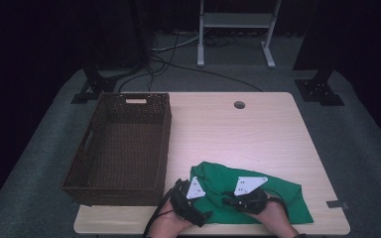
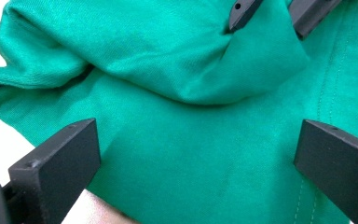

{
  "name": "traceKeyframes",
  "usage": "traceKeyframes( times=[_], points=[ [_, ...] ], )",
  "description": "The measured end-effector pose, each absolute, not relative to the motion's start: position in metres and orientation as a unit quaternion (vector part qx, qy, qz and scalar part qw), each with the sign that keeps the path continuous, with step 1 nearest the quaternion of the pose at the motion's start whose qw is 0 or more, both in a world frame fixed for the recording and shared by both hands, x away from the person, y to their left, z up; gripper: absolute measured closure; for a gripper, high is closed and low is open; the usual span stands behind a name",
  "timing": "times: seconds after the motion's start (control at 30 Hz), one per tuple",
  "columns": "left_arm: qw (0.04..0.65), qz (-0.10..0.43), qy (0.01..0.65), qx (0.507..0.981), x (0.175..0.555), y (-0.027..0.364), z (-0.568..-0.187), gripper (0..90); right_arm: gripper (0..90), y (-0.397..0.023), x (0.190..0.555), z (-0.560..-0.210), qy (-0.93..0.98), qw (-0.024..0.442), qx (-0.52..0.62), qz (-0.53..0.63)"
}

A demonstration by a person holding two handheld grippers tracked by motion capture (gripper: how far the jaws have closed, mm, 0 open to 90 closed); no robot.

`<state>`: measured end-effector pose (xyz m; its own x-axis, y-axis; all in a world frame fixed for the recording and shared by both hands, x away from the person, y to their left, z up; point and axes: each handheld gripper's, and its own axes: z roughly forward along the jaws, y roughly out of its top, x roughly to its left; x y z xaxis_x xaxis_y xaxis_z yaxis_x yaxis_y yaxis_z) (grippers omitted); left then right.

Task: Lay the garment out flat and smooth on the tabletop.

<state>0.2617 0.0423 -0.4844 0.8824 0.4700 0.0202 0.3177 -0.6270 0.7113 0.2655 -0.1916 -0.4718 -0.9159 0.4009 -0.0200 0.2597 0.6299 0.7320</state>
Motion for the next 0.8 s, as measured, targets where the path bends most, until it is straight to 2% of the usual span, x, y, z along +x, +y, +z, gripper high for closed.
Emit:
traceKeyframes(
  times=[0.23, 0.8],
  points=[
    [0.372, 0.102, 0.220, 0.896, 0.262, 0.042, -0.484, 0.0, 80.1, -0.197, 0.274, -0.465, 0.890, 0.059, 0.196, 0.407],
    [0.372, 0.102, 0.219, 0.896, 0.262, 0.042, -0.484, 0.0, 80.5, -0.205, 0.284, -0.451, 0.878, 0.046, 0.205, 0.429]
  ],
)
